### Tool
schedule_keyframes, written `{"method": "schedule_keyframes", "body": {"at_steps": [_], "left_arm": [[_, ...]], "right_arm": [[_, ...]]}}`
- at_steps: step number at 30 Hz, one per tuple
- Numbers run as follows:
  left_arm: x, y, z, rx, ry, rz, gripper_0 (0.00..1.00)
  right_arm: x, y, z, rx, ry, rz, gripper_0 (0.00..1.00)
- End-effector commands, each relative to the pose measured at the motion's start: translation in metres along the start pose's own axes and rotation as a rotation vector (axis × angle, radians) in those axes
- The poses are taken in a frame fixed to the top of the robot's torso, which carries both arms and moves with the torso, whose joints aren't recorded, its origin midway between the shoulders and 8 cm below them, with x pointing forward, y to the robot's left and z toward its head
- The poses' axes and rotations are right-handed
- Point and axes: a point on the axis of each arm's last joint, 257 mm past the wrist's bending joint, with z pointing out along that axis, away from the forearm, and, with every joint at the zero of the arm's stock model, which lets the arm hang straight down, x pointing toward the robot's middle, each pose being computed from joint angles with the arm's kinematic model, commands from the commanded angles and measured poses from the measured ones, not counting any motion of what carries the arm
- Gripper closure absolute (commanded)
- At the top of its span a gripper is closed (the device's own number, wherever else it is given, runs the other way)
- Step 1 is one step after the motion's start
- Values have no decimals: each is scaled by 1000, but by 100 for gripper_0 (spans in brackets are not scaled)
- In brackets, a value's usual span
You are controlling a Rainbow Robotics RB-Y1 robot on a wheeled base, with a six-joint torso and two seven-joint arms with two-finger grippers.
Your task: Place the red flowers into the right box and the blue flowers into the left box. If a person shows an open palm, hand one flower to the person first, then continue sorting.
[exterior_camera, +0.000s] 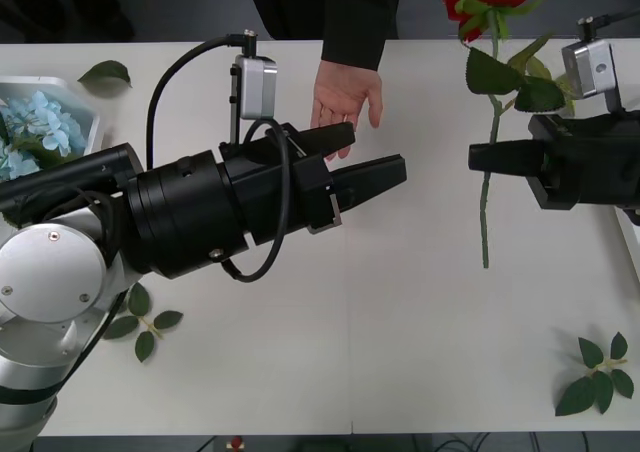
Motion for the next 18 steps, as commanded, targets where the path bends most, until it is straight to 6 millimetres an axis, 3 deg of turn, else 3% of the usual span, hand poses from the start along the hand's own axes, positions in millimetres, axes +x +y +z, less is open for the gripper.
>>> {"method": "schedule_keyframes", "body": {"at_steps": [1,7,18], "left_arm": [[-13,-11,-5,19,-8,9,0],[-14,-8,-5,9,-10,9,0],[-15,-9,-5,10,-13,1,0]], "right_arm": [[-15,-9,4,62,-48,-136,100],[-48,-37,12,190,-122,-287,100],[-105,-69,37,367,-254,-449,100]]}}
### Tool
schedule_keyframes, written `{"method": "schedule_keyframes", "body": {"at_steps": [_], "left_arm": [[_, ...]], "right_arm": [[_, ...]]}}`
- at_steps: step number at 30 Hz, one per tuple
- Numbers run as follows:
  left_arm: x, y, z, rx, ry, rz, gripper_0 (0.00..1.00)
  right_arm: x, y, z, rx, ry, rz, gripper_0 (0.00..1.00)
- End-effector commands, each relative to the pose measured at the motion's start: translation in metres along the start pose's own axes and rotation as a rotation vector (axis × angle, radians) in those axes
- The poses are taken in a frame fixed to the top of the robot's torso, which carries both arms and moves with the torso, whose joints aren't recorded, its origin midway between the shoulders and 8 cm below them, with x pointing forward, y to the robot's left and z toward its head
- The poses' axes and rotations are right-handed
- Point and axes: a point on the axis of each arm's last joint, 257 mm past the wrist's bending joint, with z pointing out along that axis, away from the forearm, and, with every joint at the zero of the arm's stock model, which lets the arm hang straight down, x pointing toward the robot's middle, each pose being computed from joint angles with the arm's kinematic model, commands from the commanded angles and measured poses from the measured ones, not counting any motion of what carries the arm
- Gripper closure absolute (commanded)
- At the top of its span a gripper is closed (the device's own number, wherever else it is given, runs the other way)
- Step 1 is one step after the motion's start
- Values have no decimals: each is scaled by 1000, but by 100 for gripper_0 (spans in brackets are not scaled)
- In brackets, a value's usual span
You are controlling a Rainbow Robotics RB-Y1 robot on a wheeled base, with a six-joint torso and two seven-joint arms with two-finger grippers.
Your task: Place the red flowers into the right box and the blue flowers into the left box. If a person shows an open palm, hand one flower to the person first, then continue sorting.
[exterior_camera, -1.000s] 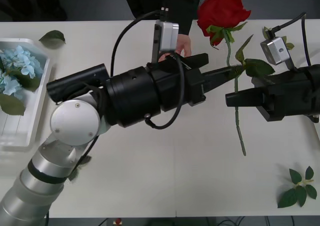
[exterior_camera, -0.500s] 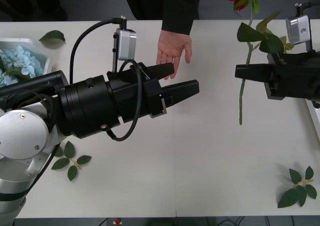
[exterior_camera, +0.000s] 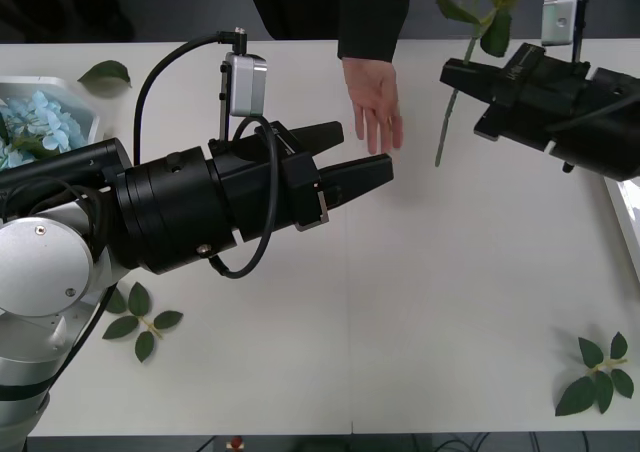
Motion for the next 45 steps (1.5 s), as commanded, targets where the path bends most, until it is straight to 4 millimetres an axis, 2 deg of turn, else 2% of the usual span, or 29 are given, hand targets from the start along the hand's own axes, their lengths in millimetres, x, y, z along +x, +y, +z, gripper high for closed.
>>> {"method": "schedule_keyframes", "body": {"at_steps": [1,9,20,21,22,23,24,25,26,37,40,45], "left_arm": [[-12,-16,1,25,-23,-5,0],[-13,-17,2,28,-27,-10,0],[-14,-17,2,29,-27,-12,0],[-14,-17,2,29,-27,-12,0],[-14,-17,2,30,-26,-11,0],[-14,-17,2,30,-26,-11,0],[-14,-18,2,30,-26,-11,0],[-14,-17,2,30,-27,-11,0],[-14,-17,2,30,-27,-11,0],[-15,-18,2,32,-28,-15,0],[-15,-18,2,32,-28,-15,0],[-15,-18,2,33,-28,-18,0]], "right_arm": [[-37,-2,14,31,-37,-160,100],[-54,-9,31,87,-60,-248,100],[-53,-3,33,67,-62,-254,100],[-53,-3,33,68,-61,-260,95],[-53,-3,33,68,-62,-262,66],[-53,-3,33,68,-62,-264,48],[-53,-3,33,67,-63,-267,20],[-54,-2,33,66,-66,-266,4],[-53,-2,33,65,-65,-267,0],[-52,-4,26,53,-50,-285,0],[-49,-8,12,39,-10,-306,0],[-41,-16,-30,-5,101,-351,0]]}}
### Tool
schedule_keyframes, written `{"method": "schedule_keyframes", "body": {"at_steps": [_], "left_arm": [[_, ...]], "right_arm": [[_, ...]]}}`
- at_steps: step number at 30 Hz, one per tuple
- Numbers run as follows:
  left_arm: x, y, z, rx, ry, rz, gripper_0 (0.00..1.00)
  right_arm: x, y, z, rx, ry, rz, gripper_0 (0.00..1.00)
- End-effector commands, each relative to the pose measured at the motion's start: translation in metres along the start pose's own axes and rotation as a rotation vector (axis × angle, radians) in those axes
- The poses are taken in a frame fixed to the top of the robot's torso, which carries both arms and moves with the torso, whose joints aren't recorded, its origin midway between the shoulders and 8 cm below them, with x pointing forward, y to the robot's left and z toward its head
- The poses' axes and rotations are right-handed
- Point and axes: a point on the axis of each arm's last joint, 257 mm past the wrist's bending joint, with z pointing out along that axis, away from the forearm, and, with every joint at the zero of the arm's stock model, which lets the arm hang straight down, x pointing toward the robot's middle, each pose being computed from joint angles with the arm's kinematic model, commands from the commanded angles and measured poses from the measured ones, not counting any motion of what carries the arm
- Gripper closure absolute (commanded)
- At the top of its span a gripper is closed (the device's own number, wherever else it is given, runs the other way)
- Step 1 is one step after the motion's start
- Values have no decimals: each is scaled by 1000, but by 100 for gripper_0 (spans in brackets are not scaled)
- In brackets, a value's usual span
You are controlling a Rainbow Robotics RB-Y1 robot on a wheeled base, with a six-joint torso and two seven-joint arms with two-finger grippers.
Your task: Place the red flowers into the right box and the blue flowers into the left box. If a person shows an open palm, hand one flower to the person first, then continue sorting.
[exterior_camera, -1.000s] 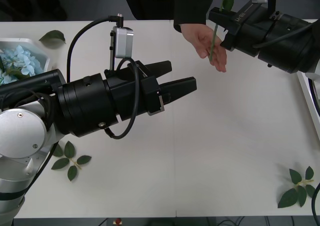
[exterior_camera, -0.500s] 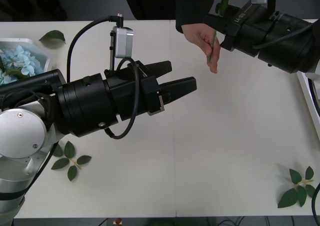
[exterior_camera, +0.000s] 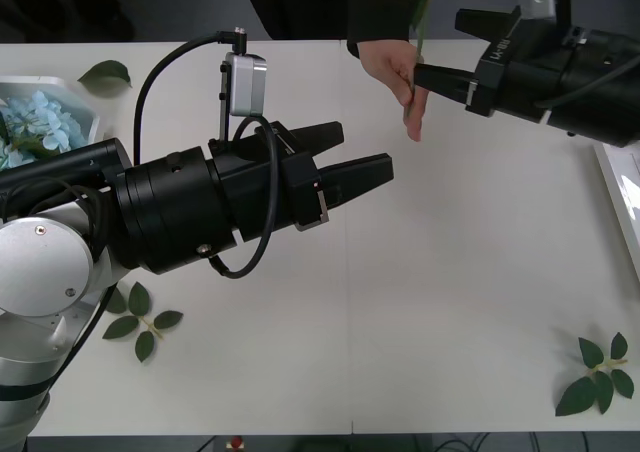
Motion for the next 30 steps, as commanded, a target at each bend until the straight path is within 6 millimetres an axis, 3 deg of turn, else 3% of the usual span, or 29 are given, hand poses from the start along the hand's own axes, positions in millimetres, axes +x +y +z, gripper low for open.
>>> {"method": "schedule_keyframes", "body": {"at_steps": [1,7,15,21,30], "left_arm": [[-15,-18,2,33,-28,-12,0],[-15,-17,2,31,-27,-8,0],[0,7,-16,-33,71,81,0],[5,35,-46,-91,230,204,0],[-4,51,-73,-113,371,301,0]], "right_arm": [[-16,-13,-39,0,34,-121,0],[3,-9,-86,-73,172,-160,0],[34,1,-143,-158,354,-206,0],[55,6,-169,-208,449,-267,0],[81,0,-195,-235,544,-239,0]]}}
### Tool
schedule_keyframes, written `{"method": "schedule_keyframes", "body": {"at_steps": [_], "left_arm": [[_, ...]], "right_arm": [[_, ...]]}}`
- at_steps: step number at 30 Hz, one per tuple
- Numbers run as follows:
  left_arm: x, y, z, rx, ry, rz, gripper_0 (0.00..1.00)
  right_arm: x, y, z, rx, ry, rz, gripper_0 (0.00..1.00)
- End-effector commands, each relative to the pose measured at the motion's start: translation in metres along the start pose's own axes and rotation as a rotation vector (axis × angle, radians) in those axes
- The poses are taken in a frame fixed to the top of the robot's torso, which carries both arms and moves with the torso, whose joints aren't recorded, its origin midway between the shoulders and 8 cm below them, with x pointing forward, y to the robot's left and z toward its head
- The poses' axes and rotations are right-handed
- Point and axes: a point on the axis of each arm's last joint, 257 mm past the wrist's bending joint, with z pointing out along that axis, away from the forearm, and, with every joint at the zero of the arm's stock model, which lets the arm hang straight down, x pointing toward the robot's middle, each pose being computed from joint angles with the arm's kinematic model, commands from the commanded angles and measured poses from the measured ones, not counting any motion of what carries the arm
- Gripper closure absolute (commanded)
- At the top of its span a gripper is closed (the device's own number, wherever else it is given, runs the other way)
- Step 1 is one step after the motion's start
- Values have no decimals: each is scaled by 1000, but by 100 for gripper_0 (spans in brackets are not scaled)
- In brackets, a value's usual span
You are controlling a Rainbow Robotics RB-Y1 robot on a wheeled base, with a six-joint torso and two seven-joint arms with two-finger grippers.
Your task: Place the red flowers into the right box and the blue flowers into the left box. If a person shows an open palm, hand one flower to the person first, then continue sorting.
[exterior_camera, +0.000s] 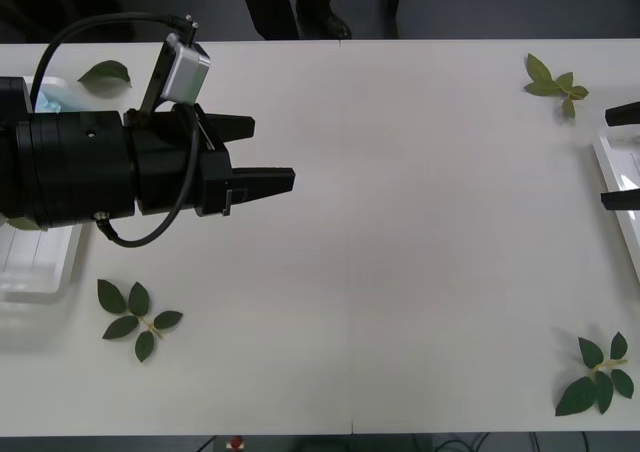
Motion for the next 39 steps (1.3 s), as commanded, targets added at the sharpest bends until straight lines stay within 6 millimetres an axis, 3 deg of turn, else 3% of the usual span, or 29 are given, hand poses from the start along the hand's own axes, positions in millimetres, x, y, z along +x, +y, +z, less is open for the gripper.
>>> {"method": "schedule_keyframes", "body": {"at_steps": [1,7,15,23,39], "left_arm": [[-4,-10,-6,33,72,61,0],[-6,-2,-22,27,165,117,0],[-10,11,-26,24,228,166,0],[3,11,-26,36,255,161,0],[4,10,-27,43,256,153,0]], "right_arm": [[10,-5,-10,-9,45,-7,0],[15,-7,-11,-16,51,12,0],[14,-7,-10,-18,48,11,0],[14,-7,-10,-18,48,11,0],[14,-7,-10,-18,48,11,0]]}}
